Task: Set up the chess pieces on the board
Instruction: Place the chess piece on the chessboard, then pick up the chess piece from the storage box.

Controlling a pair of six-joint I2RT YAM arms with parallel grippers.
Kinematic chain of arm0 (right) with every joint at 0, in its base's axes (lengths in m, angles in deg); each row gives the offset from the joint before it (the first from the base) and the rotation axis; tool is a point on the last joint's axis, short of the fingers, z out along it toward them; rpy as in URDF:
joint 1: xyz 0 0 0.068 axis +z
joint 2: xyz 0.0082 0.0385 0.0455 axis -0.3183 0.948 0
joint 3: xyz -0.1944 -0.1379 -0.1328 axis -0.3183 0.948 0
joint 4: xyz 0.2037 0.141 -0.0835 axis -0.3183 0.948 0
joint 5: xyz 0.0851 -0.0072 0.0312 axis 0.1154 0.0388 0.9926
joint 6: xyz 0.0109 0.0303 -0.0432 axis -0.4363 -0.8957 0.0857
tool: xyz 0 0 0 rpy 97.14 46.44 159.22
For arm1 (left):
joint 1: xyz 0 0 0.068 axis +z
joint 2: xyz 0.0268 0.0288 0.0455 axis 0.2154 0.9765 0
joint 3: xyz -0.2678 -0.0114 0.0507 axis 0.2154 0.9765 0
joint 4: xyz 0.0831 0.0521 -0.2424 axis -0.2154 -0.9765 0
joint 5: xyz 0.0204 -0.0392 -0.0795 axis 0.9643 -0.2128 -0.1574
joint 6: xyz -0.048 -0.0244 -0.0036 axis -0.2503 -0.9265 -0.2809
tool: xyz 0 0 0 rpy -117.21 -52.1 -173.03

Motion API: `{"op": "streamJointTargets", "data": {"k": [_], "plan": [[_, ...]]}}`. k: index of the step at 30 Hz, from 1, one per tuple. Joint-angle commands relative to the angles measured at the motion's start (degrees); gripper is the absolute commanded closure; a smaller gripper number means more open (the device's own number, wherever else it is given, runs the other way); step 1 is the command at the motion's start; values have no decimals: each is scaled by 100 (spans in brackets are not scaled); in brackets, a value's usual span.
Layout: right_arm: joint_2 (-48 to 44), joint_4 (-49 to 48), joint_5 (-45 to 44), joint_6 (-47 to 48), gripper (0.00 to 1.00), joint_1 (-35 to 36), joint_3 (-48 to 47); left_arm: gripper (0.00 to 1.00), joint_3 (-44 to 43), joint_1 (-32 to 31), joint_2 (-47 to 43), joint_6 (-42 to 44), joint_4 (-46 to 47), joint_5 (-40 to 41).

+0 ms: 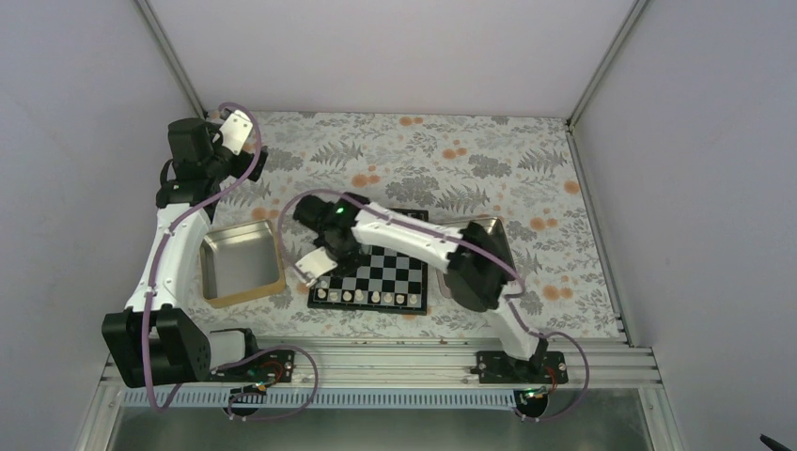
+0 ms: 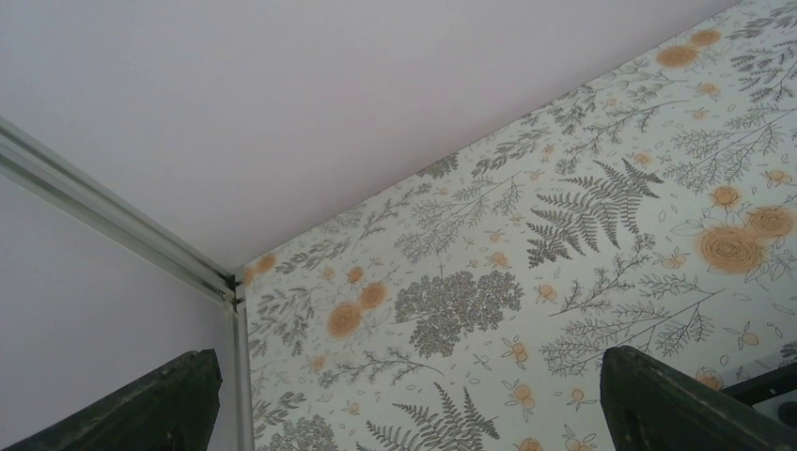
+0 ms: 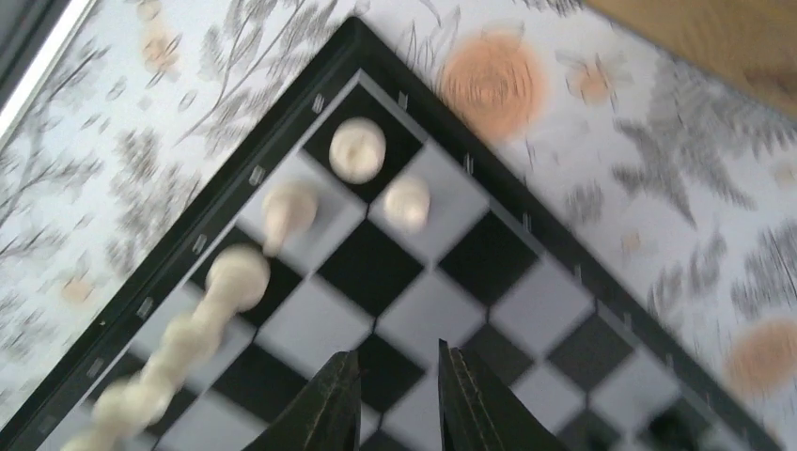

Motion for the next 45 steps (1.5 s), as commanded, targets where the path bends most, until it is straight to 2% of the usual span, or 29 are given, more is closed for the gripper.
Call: {"op": "streamJointTargets", "data": {"k": [1,10,12,15,23,34,45], "plan": [[-1470,-7,-270,-407,75,-654,805,0,-44,39,-201,-15,90,-80],[-3609,-340,-542,-866,73,-2606,3206,0,-112,69,-125,-26,67,-48],[-3843,-570,-515,-809,73,-2940,3816,0,-137,70,-69,-32,54,-46],[-3886,-907,-484,-752,73,-3327,4256,0,-172,70,-8,-57,45,-29],[-3461,-1557,-427,-550,73,-3826,4485,0,-185,70,28,-68,29,56],[-2630,-1483,-162,-248,74,-3895,4290,0,-133,83,119,-41,43,94],[-2319,-1492,-173,-250,73,-3951,4251,0,-131,78,188,-26,52,57]]}}
